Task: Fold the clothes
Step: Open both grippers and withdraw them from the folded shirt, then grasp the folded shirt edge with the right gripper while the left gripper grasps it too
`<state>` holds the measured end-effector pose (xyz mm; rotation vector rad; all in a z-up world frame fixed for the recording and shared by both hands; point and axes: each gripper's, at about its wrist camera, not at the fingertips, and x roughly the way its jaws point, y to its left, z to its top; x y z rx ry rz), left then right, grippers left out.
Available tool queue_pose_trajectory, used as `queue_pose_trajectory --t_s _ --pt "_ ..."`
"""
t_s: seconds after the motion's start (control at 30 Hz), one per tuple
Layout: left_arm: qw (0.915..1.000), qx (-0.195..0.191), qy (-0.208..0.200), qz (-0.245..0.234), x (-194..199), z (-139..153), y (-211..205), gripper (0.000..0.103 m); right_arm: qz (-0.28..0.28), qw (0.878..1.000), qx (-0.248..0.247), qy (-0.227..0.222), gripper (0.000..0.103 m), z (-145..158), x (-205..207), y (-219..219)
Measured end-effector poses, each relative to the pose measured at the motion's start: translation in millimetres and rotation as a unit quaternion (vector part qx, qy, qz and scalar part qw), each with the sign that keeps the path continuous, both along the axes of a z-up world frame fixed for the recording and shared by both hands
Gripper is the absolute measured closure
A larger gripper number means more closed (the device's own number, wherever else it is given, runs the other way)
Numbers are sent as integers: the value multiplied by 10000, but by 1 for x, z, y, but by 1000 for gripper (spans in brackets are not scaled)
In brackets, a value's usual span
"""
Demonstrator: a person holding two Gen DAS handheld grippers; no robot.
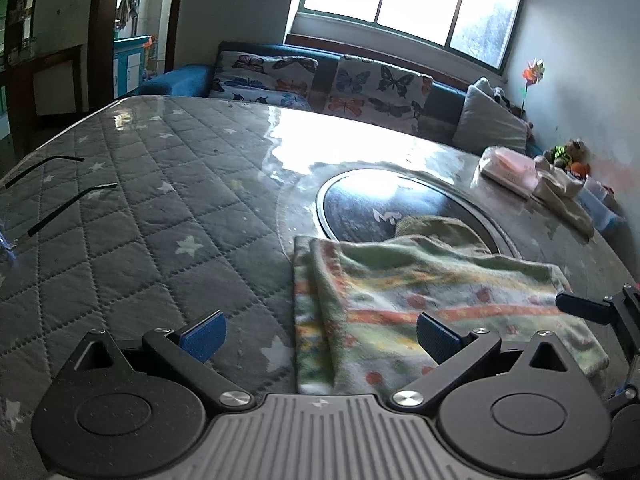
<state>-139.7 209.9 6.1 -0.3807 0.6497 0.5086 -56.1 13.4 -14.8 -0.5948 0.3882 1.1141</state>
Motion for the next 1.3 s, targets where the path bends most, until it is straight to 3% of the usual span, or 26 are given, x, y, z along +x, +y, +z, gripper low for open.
queue_pose_trajectory --t_s 0.23,0.57,0.73,0.97,1.3 --pt "9997 157 140 -100 7 -4 -10 0 -218 9996 170 68 0 3 9 -16" --pt "9986 -49 528 -69 10 -7 -10 0 -217 9979 306 537 0 9 15 -24" --pt "9980 -96 617 1 8 -7 -9 0 41 9975 277 646 0 15 6 -20" --pt "9981 -80 589 137 1 -1 -2 0 669 9968 57 444 1 19 -21 -6" --pt "9969 -214 419 635 -13 7 29 0 1453 9889 -272 143 18 17 -52 23"
